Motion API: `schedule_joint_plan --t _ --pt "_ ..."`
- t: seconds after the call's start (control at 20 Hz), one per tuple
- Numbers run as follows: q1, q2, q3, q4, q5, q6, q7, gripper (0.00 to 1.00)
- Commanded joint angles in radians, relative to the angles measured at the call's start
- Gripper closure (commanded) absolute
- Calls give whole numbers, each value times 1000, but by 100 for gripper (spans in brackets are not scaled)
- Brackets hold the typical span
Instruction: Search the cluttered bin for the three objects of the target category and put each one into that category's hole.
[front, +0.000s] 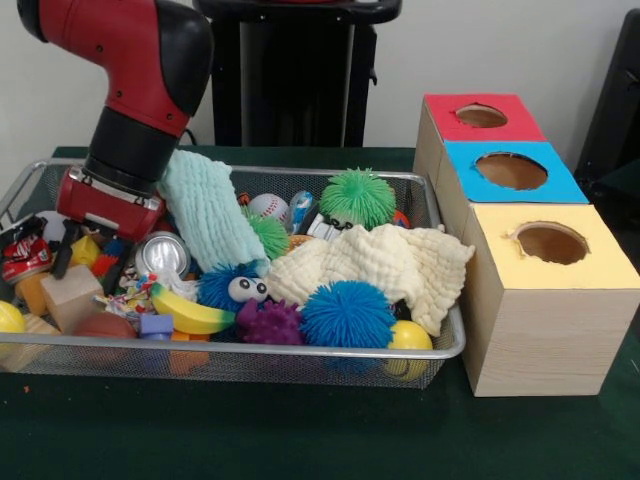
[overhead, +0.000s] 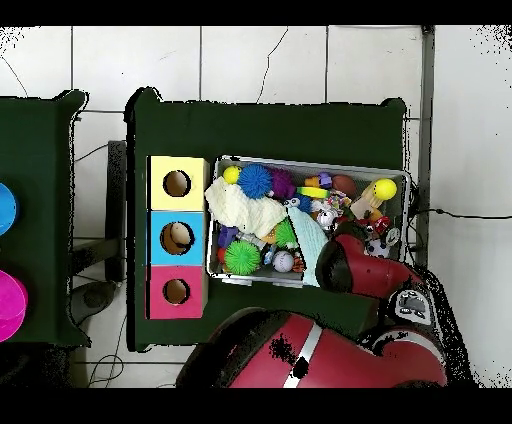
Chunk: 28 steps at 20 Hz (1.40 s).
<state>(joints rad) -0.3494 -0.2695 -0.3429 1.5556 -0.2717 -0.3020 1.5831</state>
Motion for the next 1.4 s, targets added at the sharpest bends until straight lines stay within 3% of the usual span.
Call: schedule_joint_plan --t 0.05,0.65,1.0,1.4 --pt "24 21 -16 -41 40 220 85 0" --pt "118 -22 -90 7 91 410 138 0" --pt "76 97 -65 -39 92 298 170 0" --pt "22 157 -12 -69 65 127 169 0"
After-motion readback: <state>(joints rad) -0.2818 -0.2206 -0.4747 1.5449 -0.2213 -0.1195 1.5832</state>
